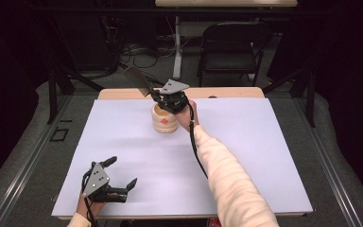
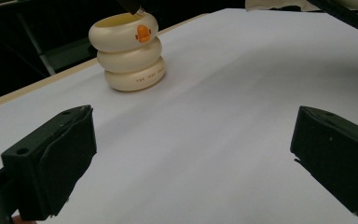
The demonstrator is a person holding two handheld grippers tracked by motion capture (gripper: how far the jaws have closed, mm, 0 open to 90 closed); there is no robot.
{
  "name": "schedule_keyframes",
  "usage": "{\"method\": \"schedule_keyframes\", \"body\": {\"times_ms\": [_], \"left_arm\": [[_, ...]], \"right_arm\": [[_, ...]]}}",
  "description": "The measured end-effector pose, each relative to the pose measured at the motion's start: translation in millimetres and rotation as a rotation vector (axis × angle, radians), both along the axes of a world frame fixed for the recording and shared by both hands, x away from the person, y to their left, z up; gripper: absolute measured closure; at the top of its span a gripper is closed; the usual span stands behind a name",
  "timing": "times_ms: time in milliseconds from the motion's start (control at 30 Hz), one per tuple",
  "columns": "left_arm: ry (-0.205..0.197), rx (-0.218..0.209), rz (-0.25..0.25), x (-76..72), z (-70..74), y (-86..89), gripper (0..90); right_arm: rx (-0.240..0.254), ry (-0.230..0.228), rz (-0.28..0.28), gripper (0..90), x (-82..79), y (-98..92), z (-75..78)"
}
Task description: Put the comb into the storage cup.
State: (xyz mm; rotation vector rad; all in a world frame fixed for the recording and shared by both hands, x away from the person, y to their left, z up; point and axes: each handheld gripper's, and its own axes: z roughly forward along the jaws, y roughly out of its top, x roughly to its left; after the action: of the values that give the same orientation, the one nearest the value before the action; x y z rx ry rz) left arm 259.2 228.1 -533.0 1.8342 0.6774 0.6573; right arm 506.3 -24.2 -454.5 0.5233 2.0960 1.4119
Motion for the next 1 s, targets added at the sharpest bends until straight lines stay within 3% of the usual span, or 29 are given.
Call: {"method": "schedule_keyframes", "body": {"times_ms": [1000], "left_arm": [[-0.001,0.000,0.000,-0.1,0.2,0.6,0.4]], "right_arm": [[-0.021,0.066,0.014,72.0,6.5,4.9,-24.9]]}}
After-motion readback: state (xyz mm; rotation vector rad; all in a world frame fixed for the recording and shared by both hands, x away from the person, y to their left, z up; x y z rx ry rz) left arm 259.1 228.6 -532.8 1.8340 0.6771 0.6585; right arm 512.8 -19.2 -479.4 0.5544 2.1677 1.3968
